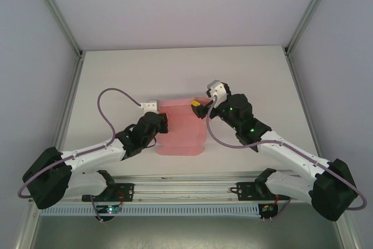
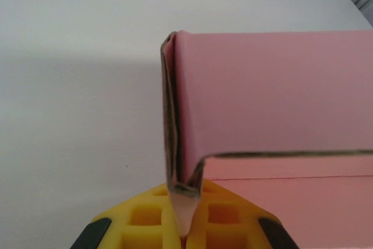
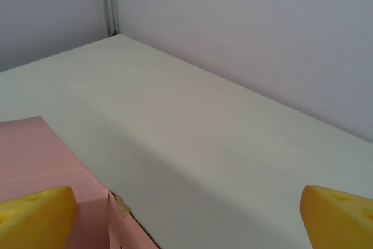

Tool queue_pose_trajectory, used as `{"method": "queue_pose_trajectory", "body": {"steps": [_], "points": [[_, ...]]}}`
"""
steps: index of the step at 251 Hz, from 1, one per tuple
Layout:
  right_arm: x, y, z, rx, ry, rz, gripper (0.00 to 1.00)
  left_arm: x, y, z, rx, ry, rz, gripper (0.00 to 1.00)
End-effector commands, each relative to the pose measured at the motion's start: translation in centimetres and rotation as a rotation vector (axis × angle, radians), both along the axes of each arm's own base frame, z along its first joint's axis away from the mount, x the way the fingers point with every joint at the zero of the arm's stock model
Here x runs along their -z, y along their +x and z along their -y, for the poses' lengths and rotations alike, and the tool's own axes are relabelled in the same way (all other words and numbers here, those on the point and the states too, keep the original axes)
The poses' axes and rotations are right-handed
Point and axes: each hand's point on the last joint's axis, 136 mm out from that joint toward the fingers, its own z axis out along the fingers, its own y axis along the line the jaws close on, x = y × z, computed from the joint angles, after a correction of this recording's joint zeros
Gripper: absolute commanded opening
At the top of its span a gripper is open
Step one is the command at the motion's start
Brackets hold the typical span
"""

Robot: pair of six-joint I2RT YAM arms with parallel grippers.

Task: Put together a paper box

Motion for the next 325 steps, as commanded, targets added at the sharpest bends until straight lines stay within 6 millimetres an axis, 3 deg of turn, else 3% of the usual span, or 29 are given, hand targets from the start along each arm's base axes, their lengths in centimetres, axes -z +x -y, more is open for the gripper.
{"method": "queue_pose_trajectory", "body": {"steps": [1,38,88,137,172,252,301,325], "points": [[0.3,-0.2,-0.9,0.009,0.018,-0.011,0.98,-1.7,0.1,1.6,0.038,-0.102,0.037,0.0],[0.6,-0.2,0.0,0.074,0.085,0.01,0.98,-2.2,0.0,1.9,0.041,-0.144,0.047,0.0],[-2.3,-1.5,-0.3,0.021,0.376,0.147,0.98,-2.9,-0.2,3.7,0.116,-0.196,0.045,0.0],[-3.0,-1.5,-0.7,0.019,0.381,0.153,0.99,-2.7,-0.2,4.5,0.132,-0.24,0.024,0.0],[-3.3,-1.8,0.7,0.072,0.369,0.136,0.98,-2.1,0.1,3.6,0.078,-0.204,0.0,0.0],[-1.4,-4.3,6.8,0.254,0.258,-0.012,0.98,-1.7,0.0,-0.4,-0.084,-0.136,0.015,0.0],[2.5,-4.7,9.7,0.37,0.08,-0.232,0.98,-2.0,-0.4,-1.7,-0.115,-0.121,0.031,0.0],[3.9,-4.6,9.9,0.376,0.06,-0.274,0.98,-2.1,-0.5,-2.3,-0.138,-0.115,0.035,0.0]]}}
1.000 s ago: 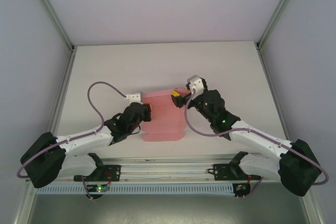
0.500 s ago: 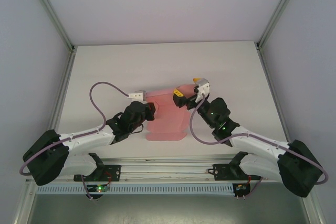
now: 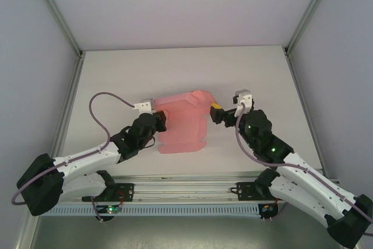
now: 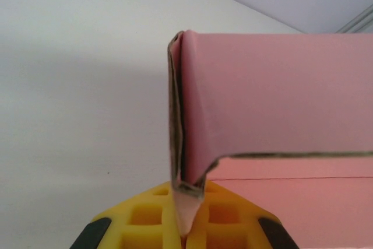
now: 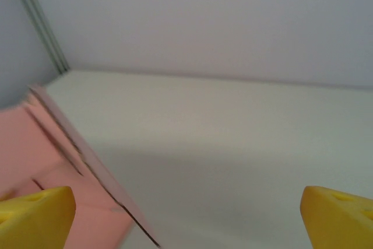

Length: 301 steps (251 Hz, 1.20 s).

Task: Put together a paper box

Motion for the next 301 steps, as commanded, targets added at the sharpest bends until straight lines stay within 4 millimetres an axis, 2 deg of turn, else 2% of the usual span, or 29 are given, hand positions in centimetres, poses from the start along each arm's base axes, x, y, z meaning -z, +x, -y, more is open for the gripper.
{"method": "queue_pose_trajectory", "body": {"steps": [1,39,104,137,191,255,301], "points": [[4.6,-0.7,1.6,0.047,-0.093,-0.18,0.98,0.4,-0.3,-1.6,-0.065,0.034,-0.002,0.0],[5.5,-0.5,1.1,0.004,-0.079,-0.198,0.98,0.2,-0.4,-2.3,-0.088,0.049,0.003,0.0],[6.6,0.1,0.3,-0.033,-0.047,-0.217,0.99,-0.3,-0.8,-1.9,-0.043,0.033,0.024,0.0],[5.8,0.7,-0.3,-0.042,0.005,-0.172,0.98,-0.1,-0.9,-1.6,-0.03,0.032,0.019,0.0],[4.5,0.5,-2.3,-0.144,0.078,-0.108,0.98,-0.4,-0.9,-0.9,0.004,0.01,0.026,0.0],[4.8,0.3,-4.4,-0.249,0.107,-0.119,0.98,-0.6,-0.8,-0.3,0.021,-0.007,0.032,0.0],[4.4,0.8,-4.6,-0.244,0.111,-0.103,0.98,-0.9,-0.8,0.2,0.04,-0.02,0.039,0.0]]}}
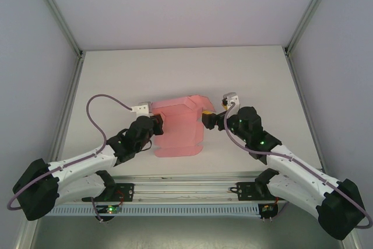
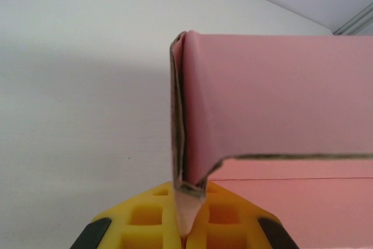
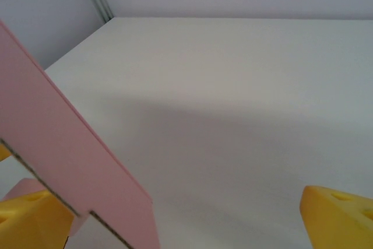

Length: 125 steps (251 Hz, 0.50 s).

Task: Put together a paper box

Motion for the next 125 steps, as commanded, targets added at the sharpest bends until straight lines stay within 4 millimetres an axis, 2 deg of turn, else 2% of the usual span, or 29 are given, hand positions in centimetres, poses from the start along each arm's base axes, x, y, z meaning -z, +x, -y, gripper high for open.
{"method": "queue_pose_trajectory", "body": {"steps": [1,61,93,125], "points": [[-0.7,0.2,-0.5,-0.02,0.038,0.025,0.98,-1.7,0.3,1.0,0.024,-0.052,0.056,0.0],[0.0,0.1,-2.8,-0.11,0.082,-0.012,0.98,-2.2,1.0,0.4,-0.048,-0.11,0.068,0.0],[0.4,0.6,-3.6,-0.101,0.092,-0.02,0.98,-3.0,1.1,1.3,-0.023,-0.158,0.096,0.0],[0.4,1.2,-4.2,-0.079,0.112,-0.024,0.98,-2.9,1.2,1.8,-0.005,-0.153,0.083,0.0]]}}
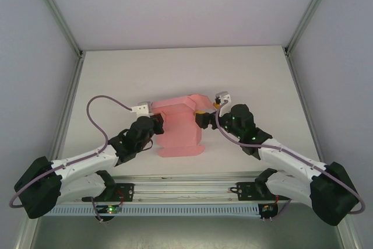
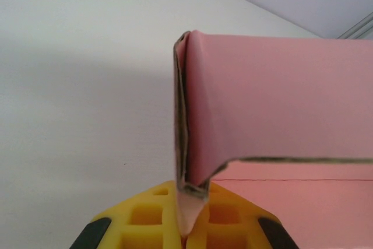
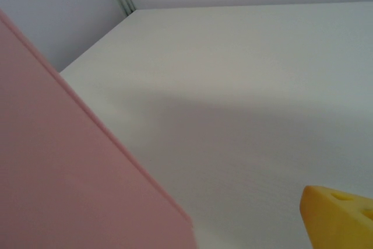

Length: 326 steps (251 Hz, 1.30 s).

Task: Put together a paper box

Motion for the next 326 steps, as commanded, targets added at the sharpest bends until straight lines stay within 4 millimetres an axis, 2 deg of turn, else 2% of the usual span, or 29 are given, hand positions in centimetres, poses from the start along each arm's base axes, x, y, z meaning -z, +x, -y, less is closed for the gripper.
{"method": "queue_pose_trajectory", "body": {"steps": [1,48,90,129,172,214,238,242,295,326], "points": [[-1.3,0.5,-1.1,0.001,0.059,0.021,0.98,-3.0,0.7,1.6,0.017,-0.122,0.071,0.0],[-0.7,1.2,-0.8,0.058,0.048,-0.002,0.98,-2.9,0.9,1.7,0.01,-0.127,0.069,0.0],[-0.2,0.9,1.2,0.12,-0.037,0.0,0.98,-2.2,0.9,0.3,-0.045,-0.08,0.055,0.0],[-0.7,0.1,3.3,0.172,-0.083,0.019,0.98,-1.9,0.7,-1.0,-0.095,-0.066,0.061,0.0],[-1.7,-0.6,5.0,0.211,-0.054,0.041,0.99,-1.7,0.5,-1.7,-0.119,-0.045,0.057,0.0],[-3.3,-1.7,3.4,0.113,0.03,0.042,0.98,-1.6,0.6,-1.8,-0.124,-0.038,0.059,0.0],[-4.1,-1.5,2.6,0.09,0.054,0.034,0.98,-1.5,0.6,-1.8,-0.121,-0.037,0.054,0.0],[-4.5,-1.3,2.5,0.092,0.062,0.036,0.98,-1.5,0.6,-1.8,-0.121,-0.037,0.055,0.0],[-3.8,0.4,1.4,0.121,0.055,0.01,0.98,-1.6,0.6,-1.4,-0.107,-0.046,0.054,0.0],[-4.2,2.1,2.2,0.212,0.015,0.025,0.98,-1.4,0.5,-1.2,-0.095,-0.038,0.049,0.0]]}}
